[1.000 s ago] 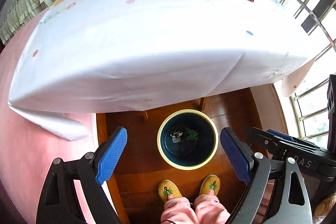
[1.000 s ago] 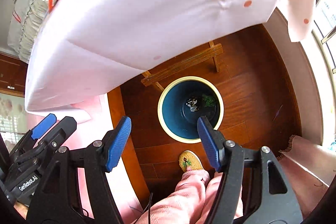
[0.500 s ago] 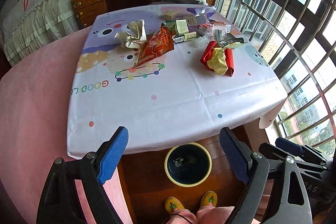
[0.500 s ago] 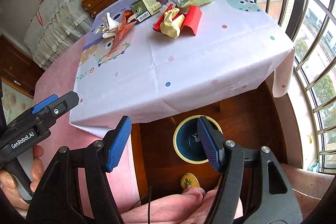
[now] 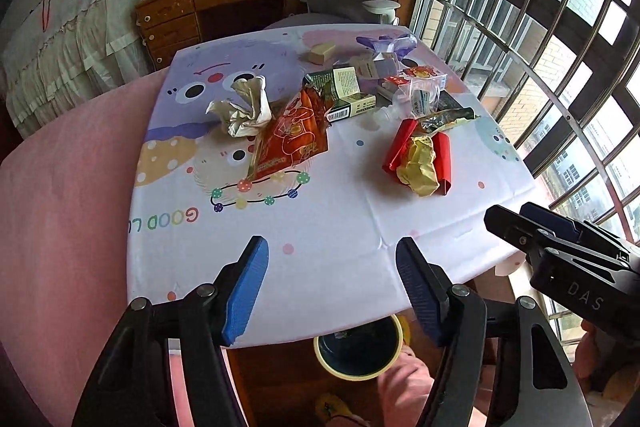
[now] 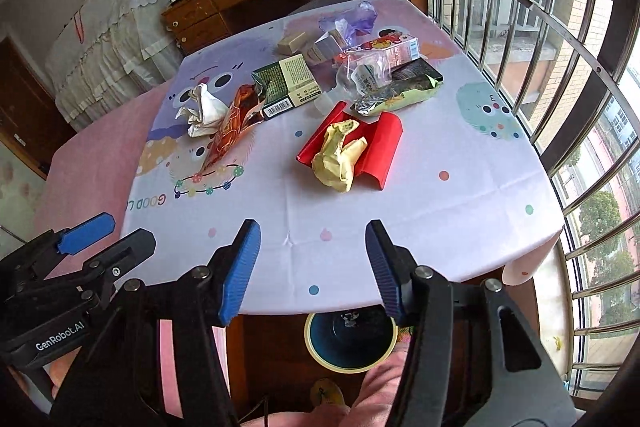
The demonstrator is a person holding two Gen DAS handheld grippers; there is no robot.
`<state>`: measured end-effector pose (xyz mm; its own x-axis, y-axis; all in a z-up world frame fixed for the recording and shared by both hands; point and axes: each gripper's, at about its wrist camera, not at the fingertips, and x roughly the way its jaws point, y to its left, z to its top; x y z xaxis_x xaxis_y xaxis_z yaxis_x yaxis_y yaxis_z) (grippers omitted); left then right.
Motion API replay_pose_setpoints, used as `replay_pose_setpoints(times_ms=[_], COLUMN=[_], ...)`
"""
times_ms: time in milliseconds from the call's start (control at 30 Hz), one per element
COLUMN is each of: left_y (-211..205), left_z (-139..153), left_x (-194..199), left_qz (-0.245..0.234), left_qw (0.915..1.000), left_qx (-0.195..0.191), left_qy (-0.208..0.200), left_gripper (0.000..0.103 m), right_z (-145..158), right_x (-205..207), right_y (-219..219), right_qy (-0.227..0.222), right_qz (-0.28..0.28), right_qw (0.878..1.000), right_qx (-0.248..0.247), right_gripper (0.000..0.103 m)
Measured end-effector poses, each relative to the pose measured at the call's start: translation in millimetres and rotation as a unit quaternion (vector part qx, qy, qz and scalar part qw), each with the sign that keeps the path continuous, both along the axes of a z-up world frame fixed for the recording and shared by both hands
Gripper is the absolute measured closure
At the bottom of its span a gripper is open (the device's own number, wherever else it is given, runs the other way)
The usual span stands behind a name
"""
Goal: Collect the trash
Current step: 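Raise both tools back toward the table, then grasp the red paper tube with the left tool while the right tool grasps the yellow wrapper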
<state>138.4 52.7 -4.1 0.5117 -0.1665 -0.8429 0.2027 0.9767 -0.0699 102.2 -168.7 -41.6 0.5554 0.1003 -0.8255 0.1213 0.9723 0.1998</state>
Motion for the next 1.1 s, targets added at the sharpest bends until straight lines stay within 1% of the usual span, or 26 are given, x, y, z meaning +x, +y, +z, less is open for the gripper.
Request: replay_pose_setpoints(times_ms=[100, 133, 233, 333, 400, 467, 533, 667, 767, 833, 900, 967, 1100], left_y=[-6.0, -7.5, -12.5, -20.8, -25.4, -28.9, -32.2, -37.8, -45.8, -54.8, -65.4, -77.7, -109.3], left_z=[-4.7, -7.0, -16.5, -26.8, -34.4, -42.1, -49.9, -59.4, -62.6, -62.0, -60.8, -61.1, -67.8], left_x=[19.5, 26.1, 45.6, 62.7, 72.6, 81.5, 90.4, 104.8, 116.0, 123.9, 132.7, 141.6, 161.4], left_qz=[0.007, 0.013, 0.025, 0.033, 0.041, 0.048, 0.055, 0.061, 0.056, 0.046, 0.032, 0.012, -0.060], left_qw=[1.0000, 0.9999, 0.9994, 0.9988, 0.9980, 0.9970, 0.9959, 0.9946, 0.9946, 0.9949, 0.9954, 0.9957, 0.9925], left_qx=[0.005, 0.006, 0.002, 0.012, 0.015, 0.014, 0.018, 0.015, 0.008, 0.002, -0.003, -0.006, -0.006], left_qy=[-0.001, 0.004, 0.025, 0.035, 0.045, 0.058, 0.069, 0.082, 0.087, 0.089, 0.090, 0.091, 0.106], left_gripper=[0.035, 0.035, 0.035, 0.035, 0.035, 0.035, 0.035, 0.035, 0.035, 0.035, 0.035, 0.035, 0.034], right_z=[-23.1, -34.8, -57.7, -81.2, -96.7, -110.5, -119.6, -118.0, -103.2, -91.3, -80.8, -73.5, -77.4], right_x=[36.7, 48.6, 81.3, 107.5, 122.2, 131.6, 136.1, 137.2, 130.1, 124.4, 118.2, 111.5, 104.5], right_y=[-4.1, -4.6, -9.5, -11.0, -10.7, -11.7, -15.6, -26.9, -36.2, -42.8, -53.1, -66.5, -104.4], right_qy=[0.017, 0.027, 0.050, 0.065, 0.080, 0.097, 0.104, 0.099, 0.091, 0.084, 0.078, 0.074, 0.080], right_qz=[0.026, 0.032, 0.046, 0.064, 0.079, 0.091, 0.097, 0.122, 0.143, 0.155, 0.158, 0.149, 0.102], right_qw=[1.000, 0.999, 0.998, 0.996, 0.994, 0.991, 0.990, 0.986, 0.981, 0.978, 0.978, 0.979, 0.983], right_qx=[-0.004, -0.006, -0.005, -0.007, -0.013, -0.008, 0.004, 0.055, 0.096, 0.109, 0.114, 0.120, 0.129], right_gripper=[0.055, 0.055, 0.056, 0.057, 0.063, 0.078, 0.083, 0.086, 0.087, 0.087, 0.087, 0.087, 0.087])
